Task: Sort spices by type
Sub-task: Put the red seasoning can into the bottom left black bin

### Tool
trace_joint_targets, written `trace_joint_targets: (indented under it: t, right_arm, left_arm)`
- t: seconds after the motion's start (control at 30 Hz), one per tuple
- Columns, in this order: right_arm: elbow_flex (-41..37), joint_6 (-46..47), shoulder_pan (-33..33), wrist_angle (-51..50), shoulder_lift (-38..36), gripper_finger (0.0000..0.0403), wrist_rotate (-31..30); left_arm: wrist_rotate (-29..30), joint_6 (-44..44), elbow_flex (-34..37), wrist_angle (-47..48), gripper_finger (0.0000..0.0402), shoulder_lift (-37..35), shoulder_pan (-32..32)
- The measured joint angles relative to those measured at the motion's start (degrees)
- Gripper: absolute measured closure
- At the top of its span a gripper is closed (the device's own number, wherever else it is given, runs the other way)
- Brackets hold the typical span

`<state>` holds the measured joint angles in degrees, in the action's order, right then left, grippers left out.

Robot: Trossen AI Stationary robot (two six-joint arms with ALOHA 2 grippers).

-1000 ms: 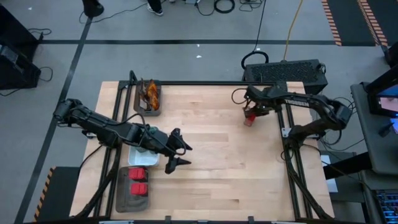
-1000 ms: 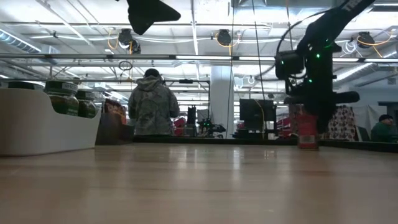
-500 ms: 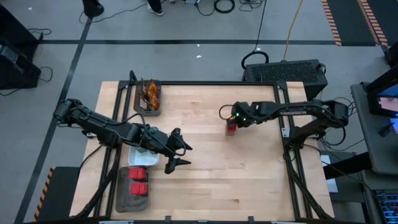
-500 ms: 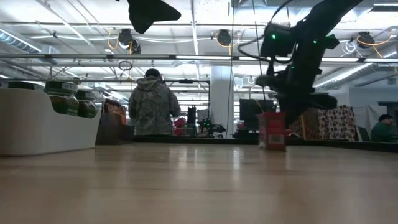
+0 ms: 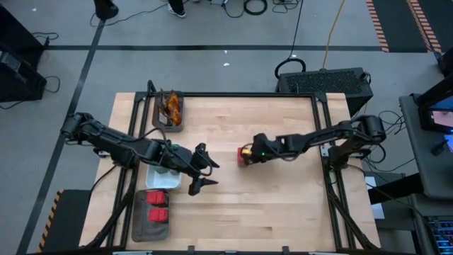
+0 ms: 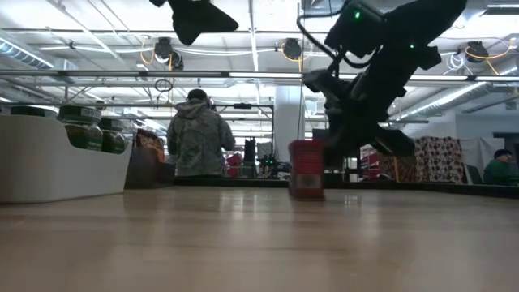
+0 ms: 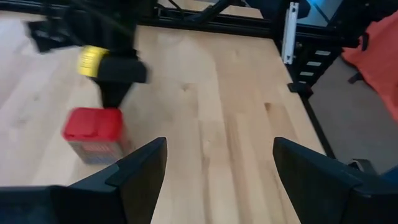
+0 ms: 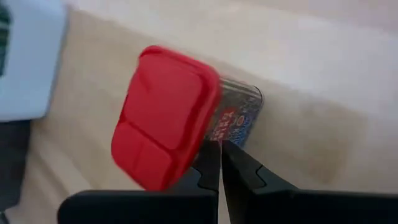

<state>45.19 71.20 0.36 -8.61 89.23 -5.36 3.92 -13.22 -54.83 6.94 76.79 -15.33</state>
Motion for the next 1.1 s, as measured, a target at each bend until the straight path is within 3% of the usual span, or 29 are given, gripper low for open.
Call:
trace_joint_targets:
  t: [0.27,0.5,0.73,0.93,1.1]
  right_arm:
    - [0.0,-1.0,5.5,11.4,3.2,0.0403,-2.5]
    - [0.0,-4.8,7.9,15.5,2.9,0.0403,-2.2]
    - [0.1,-8.6,8.9,1.4,-9.0,0.0403,-3.3]
    - [0.1,-8.9,8.7,-15.9,-21.8,0.0403,-11.0]
    - [0.1,-8.9,8.7,-24.1,-29.0,0.0403,-15.7]
  left_arm:
    - [2.2,-0.8,0.0,0.2,0.0107,0.0,4.8]
    - [5.4,-15.4,-0.1,-0.1,0.0107,2.4,9.9]
    - [5.3,-19.2,-6.9,3.6,0.0107,10.3,10.2]
    - [6.0,-23.9,-17.0,20.9,0.0107,20.3,11.6]
    - [6.6,-24.0,-23.5,24.3,0.0108,26.4,11.9]
